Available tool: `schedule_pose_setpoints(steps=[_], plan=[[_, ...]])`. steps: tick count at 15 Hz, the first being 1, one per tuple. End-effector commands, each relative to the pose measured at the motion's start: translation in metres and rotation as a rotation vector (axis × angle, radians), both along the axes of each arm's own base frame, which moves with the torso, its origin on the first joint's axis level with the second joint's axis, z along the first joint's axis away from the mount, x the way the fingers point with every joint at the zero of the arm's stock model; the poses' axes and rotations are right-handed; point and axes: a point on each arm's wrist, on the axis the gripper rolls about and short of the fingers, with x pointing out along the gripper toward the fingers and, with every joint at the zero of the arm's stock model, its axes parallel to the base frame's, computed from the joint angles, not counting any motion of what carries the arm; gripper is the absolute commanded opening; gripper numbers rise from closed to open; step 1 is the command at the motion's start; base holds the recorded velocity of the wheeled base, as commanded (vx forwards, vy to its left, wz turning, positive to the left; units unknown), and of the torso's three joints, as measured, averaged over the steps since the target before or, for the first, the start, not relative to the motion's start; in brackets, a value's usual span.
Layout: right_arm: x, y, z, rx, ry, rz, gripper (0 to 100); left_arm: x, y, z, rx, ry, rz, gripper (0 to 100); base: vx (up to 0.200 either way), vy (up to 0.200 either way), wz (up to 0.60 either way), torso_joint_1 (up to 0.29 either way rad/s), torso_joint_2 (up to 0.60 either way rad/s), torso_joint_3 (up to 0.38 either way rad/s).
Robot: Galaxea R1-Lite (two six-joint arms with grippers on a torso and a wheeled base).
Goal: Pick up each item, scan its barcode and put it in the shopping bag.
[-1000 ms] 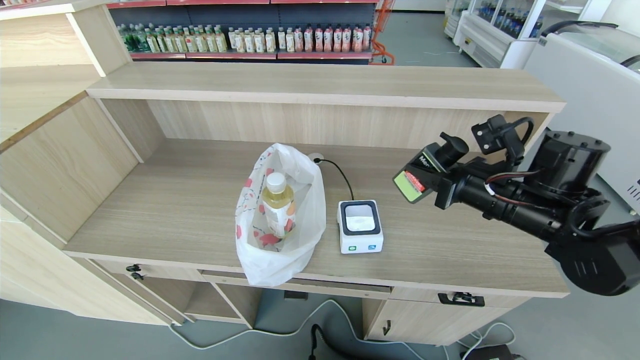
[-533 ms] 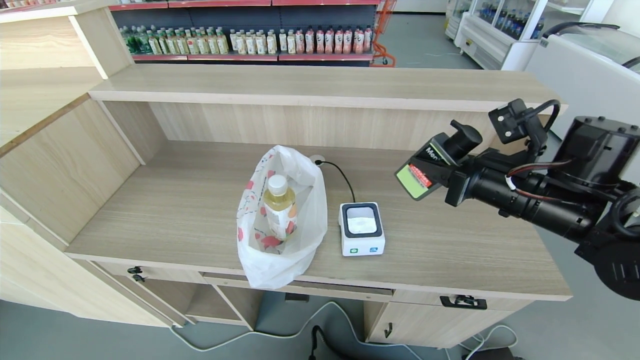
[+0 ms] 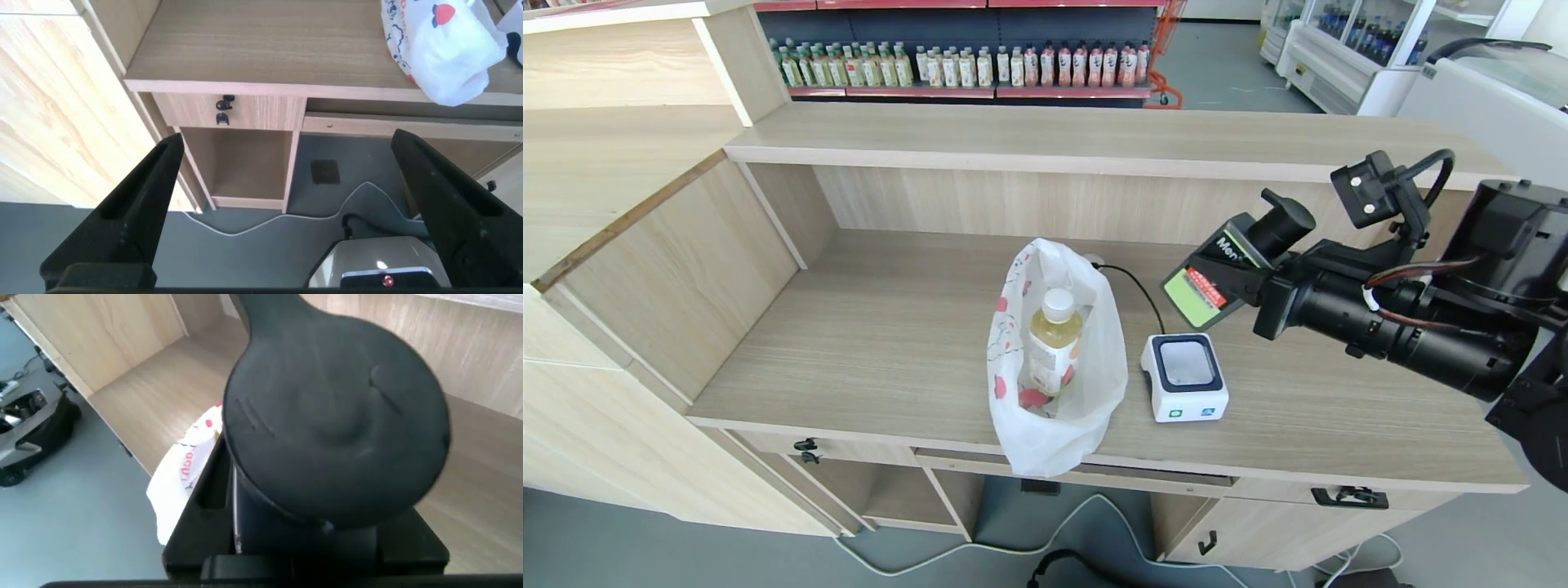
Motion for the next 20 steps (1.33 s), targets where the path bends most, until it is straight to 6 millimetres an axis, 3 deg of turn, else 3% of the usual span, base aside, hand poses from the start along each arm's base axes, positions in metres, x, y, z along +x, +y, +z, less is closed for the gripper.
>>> schedule_pose_setpoints(steps=[1,5,9,16,20], plan=[[-0.003,0.010,-0.008,-0.016,0.043,0.036,0,0.000,0.000,0.000,0.000,0.000,0.000,100,0.000,0.200,0.00,0.002,0.00,0.007],[0.011,0.025,-0.031,-0.051,0.107,0.055,0,0.000,0.000,0.000,-0.003,0.000,0.000,100,0.000,0.000,0.00,0.000,0.00,0.000],[0.017,0.029,-0.052,-0.077,0.178,0.043,0,0.000,0.000,0.000,-0.002,0.000,0.000,100,0.000,0.000,0.00,0.000,0.00,0.000],[0.027,0.066,-0.084,-0.112,0.256,0.130,0,0.000,0.000,0.000,-0.002,0.000,0.000,100,0.000,0.000,0.00,0.000,0.00,0.000],[0.036,0.064,-0.104,-0.092,0.218,0.168,0,0.000,0.000,0.000,-0.003,0.000,0.000,100,0.000,0.000,0.00,0.000,0.00,0.000]])
